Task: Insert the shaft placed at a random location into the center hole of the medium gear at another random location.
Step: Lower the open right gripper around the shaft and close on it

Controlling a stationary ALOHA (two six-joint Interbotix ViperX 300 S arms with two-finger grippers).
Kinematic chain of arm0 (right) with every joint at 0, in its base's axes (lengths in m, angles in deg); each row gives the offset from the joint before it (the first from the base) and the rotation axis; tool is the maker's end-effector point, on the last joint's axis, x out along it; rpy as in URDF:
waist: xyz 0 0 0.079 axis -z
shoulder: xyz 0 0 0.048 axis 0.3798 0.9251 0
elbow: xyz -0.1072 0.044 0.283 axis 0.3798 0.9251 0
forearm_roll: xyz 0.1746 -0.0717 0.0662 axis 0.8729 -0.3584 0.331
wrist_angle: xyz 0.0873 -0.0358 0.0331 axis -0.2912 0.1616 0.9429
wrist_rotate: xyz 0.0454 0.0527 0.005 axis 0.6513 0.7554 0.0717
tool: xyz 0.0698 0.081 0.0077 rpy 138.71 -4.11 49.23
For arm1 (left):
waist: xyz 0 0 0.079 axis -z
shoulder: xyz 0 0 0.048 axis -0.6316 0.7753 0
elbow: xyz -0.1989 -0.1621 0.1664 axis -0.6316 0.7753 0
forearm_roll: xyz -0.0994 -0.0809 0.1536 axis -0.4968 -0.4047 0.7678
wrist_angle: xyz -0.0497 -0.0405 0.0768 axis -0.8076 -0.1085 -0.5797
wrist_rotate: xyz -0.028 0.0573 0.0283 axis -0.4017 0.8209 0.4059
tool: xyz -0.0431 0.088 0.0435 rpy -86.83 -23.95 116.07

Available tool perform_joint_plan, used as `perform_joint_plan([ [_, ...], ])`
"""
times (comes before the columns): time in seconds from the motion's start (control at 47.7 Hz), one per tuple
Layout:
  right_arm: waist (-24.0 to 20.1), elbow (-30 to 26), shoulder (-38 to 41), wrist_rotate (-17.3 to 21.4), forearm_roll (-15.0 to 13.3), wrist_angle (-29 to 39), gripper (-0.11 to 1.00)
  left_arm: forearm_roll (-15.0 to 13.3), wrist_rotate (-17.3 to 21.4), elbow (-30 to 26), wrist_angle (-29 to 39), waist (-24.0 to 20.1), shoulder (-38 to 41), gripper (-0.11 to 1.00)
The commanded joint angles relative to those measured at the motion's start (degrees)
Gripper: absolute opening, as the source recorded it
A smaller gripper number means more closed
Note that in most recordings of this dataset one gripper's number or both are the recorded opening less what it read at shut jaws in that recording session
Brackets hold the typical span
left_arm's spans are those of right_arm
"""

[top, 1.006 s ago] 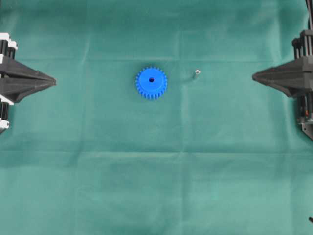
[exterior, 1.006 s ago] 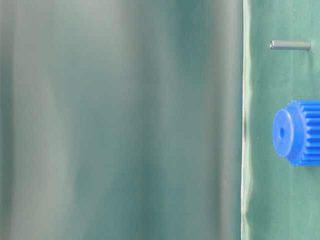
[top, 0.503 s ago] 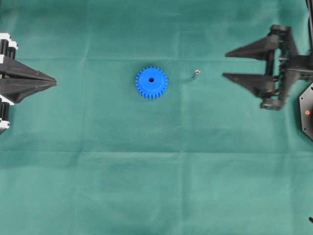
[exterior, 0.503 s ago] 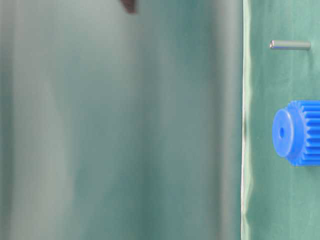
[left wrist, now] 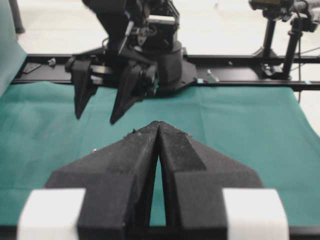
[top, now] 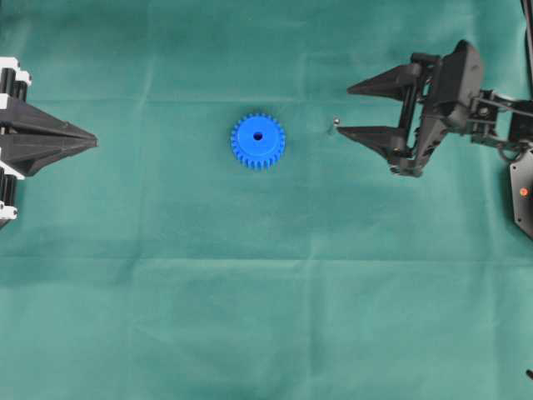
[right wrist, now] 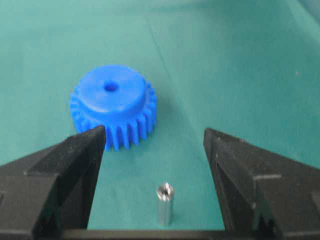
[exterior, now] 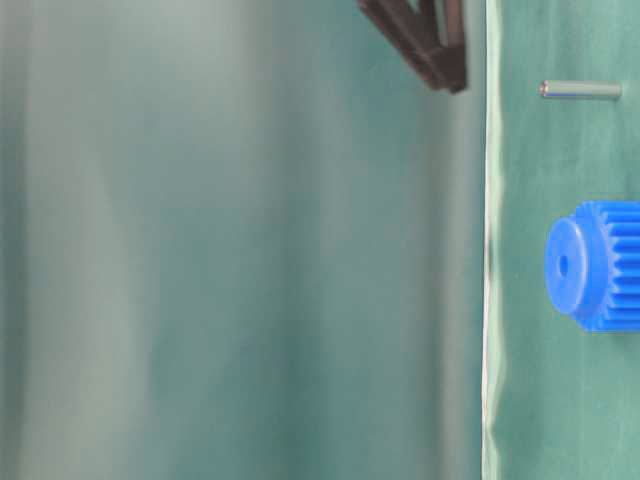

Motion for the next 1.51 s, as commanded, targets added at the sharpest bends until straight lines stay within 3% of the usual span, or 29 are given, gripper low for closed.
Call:
perform_joint_plan([
  [0.0, 0.4, -1.2, 2.9, -0.6, 1.0, -2.8, 0.78, 0.2, -0.1, -1.2, -0.3, 0.0, 0.4, 0.0],
  [0.356, 0.4, -3.4, 12.8, -0.4, 3.2, -6.2, 0.77, 0.1, 0.0, -1.2, -0.3, 0.0, 0.4, 0.0],
  [0.838, 0.4, -2.8, 13.6, 0.1, 3.2, -6.2, 0.66, 0.2, -0.1, -1.1, 1.0, -0.1, 0.4, 0.0],
  [0.943, 0.4, -2.8, 13.6, 0.1, 3.2, -6.0, 0.55, 0.1, -0.1, -1.2, 1.1, 0.0, 0.4, 0.0],
  [1.09, 0.4, -2.5, 13.6, 0.1, 2.8, -6.1, 0.19, 0.1, 0.0, -1.2, 1.0, 0.0, 0.4, 0.0],
  [1.132, 0.4, -2.5, 13.6, 0.1, 2.8, -6.1, 0.13, 0.2, 0.0, -1.2, 1.0, 0.0, 0.4, 0.0],
  [1.488, 0.4, -3.0, 12.8, 0.2, 2.7, -5.6, 0.13, 0.1, -0.1, -1.2, 1.0, 0.0, 0.4, 0.0],
])
